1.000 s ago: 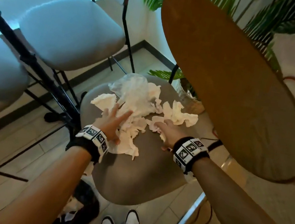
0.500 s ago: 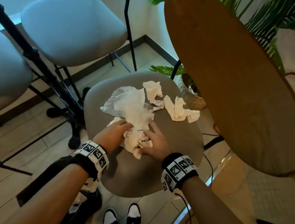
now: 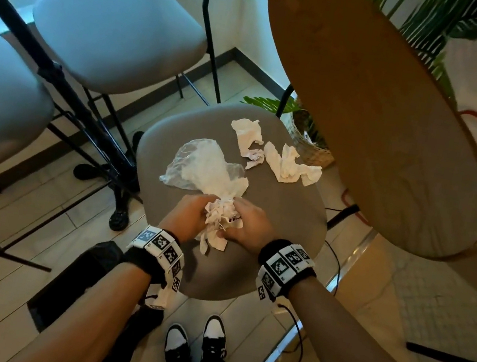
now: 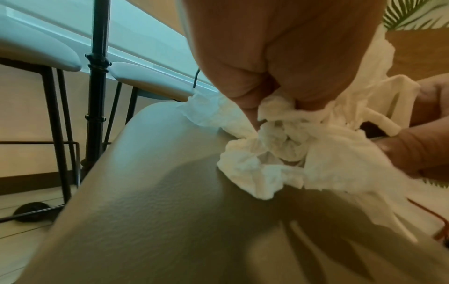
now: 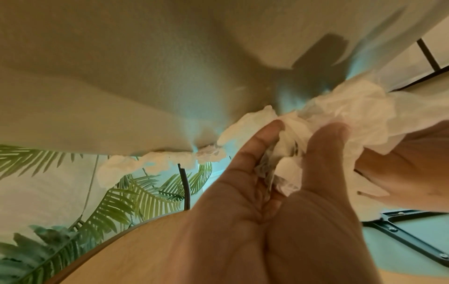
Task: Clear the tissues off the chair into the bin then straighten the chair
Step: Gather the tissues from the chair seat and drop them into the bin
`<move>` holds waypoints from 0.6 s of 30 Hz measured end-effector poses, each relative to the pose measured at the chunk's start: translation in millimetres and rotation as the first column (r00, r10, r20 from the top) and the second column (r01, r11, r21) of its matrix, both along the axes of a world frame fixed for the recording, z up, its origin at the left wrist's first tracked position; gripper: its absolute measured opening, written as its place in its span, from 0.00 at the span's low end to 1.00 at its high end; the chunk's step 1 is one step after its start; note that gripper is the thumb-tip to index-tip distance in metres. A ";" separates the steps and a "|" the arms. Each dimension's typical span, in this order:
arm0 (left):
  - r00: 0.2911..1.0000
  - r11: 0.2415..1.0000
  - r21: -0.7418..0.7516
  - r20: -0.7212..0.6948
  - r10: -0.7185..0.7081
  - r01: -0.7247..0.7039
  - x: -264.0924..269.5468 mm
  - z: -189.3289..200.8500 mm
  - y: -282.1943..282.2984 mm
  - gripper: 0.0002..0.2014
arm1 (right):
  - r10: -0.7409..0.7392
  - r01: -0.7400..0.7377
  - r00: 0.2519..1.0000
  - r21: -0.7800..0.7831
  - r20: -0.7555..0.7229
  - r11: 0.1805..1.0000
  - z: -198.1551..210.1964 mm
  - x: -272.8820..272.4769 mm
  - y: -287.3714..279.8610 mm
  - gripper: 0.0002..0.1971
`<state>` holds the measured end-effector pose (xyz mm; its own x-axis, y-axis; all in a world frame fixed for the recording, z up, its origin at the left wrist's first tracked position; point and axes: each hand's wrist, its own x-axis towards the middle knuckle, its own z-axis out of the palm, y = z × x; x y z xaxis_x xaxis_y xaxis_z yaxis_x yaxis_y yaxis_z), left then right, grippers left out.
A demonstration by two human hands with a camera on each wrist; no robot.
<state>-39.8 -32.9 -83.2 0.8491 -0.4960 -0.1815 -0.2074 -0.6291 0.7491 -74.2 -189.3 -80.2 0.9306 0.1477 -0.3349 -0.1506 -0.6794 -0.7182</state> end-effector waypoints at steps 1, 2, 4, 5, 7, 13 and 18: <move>1.000 1.000 -0.010 -0.004 0.007 -0.007 -0.9 2.4 -0.8 0.06 | 0.001 -0.001 1.000 -0.003 0.017 1.000 3.3 -0.7 -1.2 0.27; 1.000 1.000 -0.020 -0.002 0.009 -0.010 -1.3 4.9 -1.4 0.06 | 0.004 -0.003 0.999 -0.006 0.033 1.000 6.5 -1.1 -2.4 0.26; 1.000 0.999 -0.049 0.016 0.006 -0.005 -2.7 11.3 -0.2 0.05 | 0.022 -0.021 0.997 -0.014 0.069 1.000 15.7 -1.6 -4.9 0.23; 0.999 0.998 -0.064 0.032 0.002 0.000 -3.6 15.9 2.1 0.05 | 0.039 -0.037 0.995 -0.020 0.087 0.999 21.3 -1.6 -5.2 0.22; 0.997 0.997 -0.080 0.073 0.009 -0.003 -6.2 27.0 11.2 0.06 | 0.092 -0.086 0.988 -0.046 0.127 0.995 35.9 -1.2 -1.0 0.21; 0.979 0.970 -0.187 0.104 0.178 -0.157 -34.5 66.4 84.7 0.15 | 0.290 -0.282 0.934 -0.069 0.210 0.957 83.6 -3.5 63.4 0.22; 0.924 0.924 -0.146 0.100 0.368 -0.352 -91.8 93.7 182.4 0.12 | 0.436 -0.442 0.870 -0.030 0.229 0.897 98.9 -26.5 164.6 0.24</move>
